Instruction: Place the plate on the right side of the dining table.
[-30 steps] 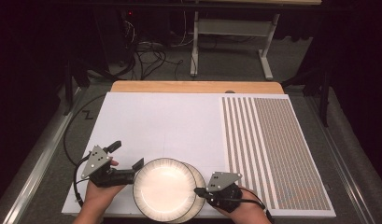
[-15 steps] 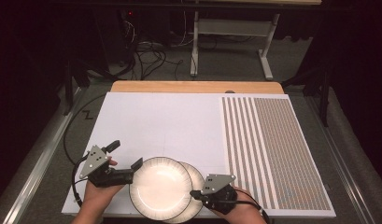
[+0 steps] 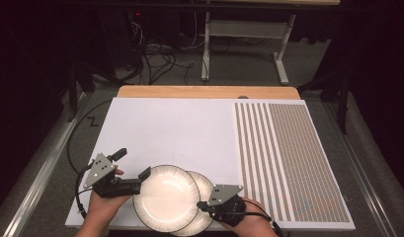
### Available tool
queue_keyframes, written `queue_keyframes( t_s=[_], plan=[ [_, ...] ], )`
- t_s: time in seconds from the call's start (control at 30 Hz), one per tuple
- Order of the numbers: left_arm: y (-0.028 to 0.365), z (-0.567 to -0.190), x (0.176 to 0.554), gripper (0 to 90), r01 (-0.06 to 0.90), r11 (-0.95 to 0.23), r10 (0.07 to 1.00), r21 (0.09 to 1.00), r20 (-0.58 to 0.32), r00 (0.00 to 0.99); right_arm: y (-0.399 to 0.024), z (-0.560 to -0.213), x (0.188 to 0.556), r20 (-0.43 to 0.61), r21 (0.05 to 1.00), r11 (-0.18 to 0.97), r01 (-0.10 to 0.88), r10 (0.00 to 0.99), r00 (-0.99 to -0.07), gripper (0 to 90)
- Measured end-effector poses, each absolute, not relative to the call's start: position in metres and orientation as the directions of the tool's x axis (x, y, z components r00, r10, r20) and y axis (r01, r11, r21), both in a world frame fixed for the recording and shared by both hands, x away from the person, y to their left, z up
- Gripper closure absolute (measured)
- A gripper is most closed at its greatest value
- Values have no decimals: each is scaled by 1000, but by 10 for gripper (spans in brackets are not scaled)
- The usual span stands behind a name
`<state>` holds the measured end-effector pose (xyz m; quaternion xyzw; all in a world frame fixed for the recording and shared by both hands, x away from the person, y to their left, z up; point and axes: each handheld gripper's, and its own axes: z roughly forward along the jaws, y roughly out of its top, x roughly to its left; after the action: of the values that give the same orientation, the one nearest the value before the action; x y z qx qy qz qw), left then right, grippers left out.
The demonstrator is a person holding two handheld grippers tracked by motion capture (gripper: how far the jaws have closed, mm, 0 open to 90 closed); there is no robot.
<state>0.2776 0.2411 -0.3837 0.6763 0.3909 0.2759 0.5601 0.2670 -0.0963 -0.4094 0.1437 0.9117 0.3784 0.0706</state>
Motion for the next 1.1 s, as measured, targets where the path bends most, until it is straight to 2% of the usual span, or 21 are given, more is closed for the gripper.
queue_keyframes(
  t_s=[0.17, 0.5, 1.1],
  plan=[
    [243, -376, 279, 4, 254, -47, 829, 966, -104, 550, -96, -410, 268, -19, 713, 670, 209, 315, -949, 900],
    [241, -373, 280, 4, 328, -95, 815, 940, -116, 567, -97, -410, 267, -19, 716, 666, 208, 317, -948, 900],
    [244, -370, 284, 5, 493, -144, 766, 858, -219, 604, -98, -410, 268, -16, 718, 663, 214, 322, -947, 900]
  ],
)
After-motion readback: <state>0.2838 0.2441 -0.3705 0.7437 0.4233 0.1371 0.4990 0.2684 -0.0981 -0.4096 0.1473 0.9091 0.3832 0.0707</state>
